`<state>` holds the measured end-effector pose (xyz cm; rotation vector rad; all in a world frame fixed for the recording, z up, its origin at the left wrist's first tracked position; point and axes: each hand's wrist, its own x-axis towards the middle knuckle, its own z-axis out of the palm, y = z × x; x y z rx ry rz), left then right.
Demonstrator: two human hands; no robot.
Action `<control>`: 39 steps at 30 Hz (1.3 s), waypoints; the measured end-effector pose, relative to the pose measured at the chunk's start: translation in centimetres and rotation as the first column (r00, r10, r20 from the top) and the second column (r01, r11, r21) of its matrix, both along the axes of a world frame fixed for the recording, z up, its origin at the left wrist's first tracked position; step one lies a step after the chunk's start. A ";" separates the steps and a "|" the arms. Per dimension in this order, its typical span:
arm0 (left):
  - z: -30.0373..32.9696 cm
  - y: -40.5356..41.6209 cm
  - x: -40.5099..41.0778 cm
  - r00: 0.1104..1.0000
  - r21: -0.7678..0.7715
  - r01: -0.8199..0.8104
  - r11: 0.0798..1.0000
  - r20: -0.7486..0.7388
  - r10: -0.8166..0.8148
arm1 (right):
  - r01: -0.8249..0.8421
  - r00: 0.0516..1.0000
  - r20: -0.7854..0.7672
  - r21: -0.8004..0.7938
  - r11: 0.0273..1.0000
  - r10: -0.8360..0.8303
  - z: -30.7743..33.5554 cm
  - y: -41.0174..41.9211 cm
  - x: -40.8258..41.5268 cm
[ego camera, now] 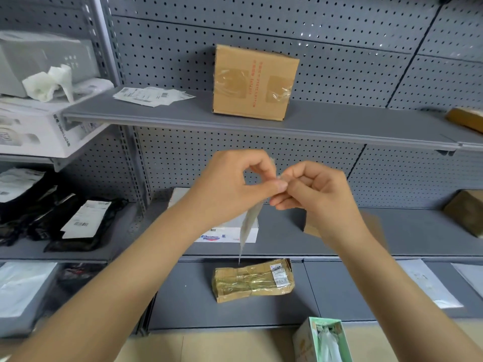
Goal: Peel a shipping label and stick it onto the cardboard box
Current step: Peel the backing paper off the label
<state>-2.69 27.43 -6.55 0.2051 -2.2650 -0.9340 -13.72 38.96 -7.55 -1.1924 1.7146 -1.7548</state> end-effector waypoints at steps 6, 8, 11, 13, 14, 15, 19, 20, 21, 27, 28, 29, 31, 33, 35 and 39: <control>-1.4 -0.5 -1.0 0.996 0.204 0.072 0.976 0.030 -0.080 | 0.014 1.000 -0.023 0.000 1.000 -0.014 -1.0 0.2 -0.4; -2.0 -0.6 -1.4 0.994 0.263 0.092 0.960 0.032 -0.104 | 0.026 0.999 -0.023 -0.007 1.000 -0.026 -1.3 0.3 -0.5; -3.0 -0.8 -1.9 0.991 0.376 0.102 0.921 0.040 -0.126 | 0.042 0.999 -0.019 -0.015 0.999 -0.042 -2.1 0.5 -0.7; -3.6 -0.6 -2.3 0.991 0.472 0.099 0.876 0.033 -0.130 | 0.047 0.999 0.008 -0.027 0.999 -0.046 -2.7 0.7 -0.9; -4.0 -0.5 -2.5 0.992 0.514 0.094 0.853 0.029 -0.126 | 0.050 0.998 0.027 -0.037 0.998 -0.049 -3.0 0.7 -1.0; -4.3 -0.4 -2.7 0.992 0.544 0.087 0.834 0.028 -0.121 | 0.055 0.997 0.049 -0.049 0.997 -0.052 -3.4 0.8 -1.1; -5.4 0.1 -3.2 0.992 0.617 0.061 0.784 0.049 -0.115 | 0.072 0.985 0.161 -0.092 0.993 -0.057 -4.9 1.1 -1.5; -5.6 0.1 -3.3 0.992 0.627 0.058 0.777 0.054 -0.117 | 0.079 0.978 0.202 -0.102 0.992 -0.057 -5.2 1.2 -1.7; -5.7 0.0 -3.5 0.992 0.637 0.055 0.769 0.055 -0.116 | 0.089 0.968 0.244 -0.113 0.990 -0.059 -5.4 1.2 -1.8; -6.3 -0.7 -4.0 0.996 0.772 0.067 0.632 -0.016 -0.087 | 0.139 0.891 0.453 -0.192 0.972 -0.038 -6.6 1.7 -2.8; -6.5 -0.8 -4.1 0.997 0.782 0.059 0.621 -0.012 -0.079 | 0.153 0.878 0.477 -0.205 0.967 -0.038 -6.8 1.8 -2.9; -6.8 -1.0 -4.2 0.997 0.790 0.050 0.611 -0.007 -0.073 | 0.167 0.865 0.501 -0.217 0.962 -0.037 -6.9 1.8 -3.2; -7.2 -1.2 -4.4 0.998 0.817 0.045 0.574 -0.010 -0.064 | 0.187 0.843 0.537 -0.235 0.954 -0.033 -7.1 1.9 -3.5; -7.6 -1.4 -4.5 0.998 0.846 0.047 0.531 -0.023 -0.052 | 0.212 0.830 0.557 -0.251 0.945 -0.038 -7.2 2.1 -3.8; -7.9 -1.5 -4.7 0.999 0.871 0.045 0.488 -0.034 -0.032 | 0.244 0.807 0.588 -0.258 0.935 -0.049 -7.3 2.2 -4.1; -8.1 -1.9 -5.1 0.997 0.908 0.062 0.415 -0.077 0.018 | 0.286 0.770 0.636 -0.271 0.919 -0.052 -7.4 2.5 -4.5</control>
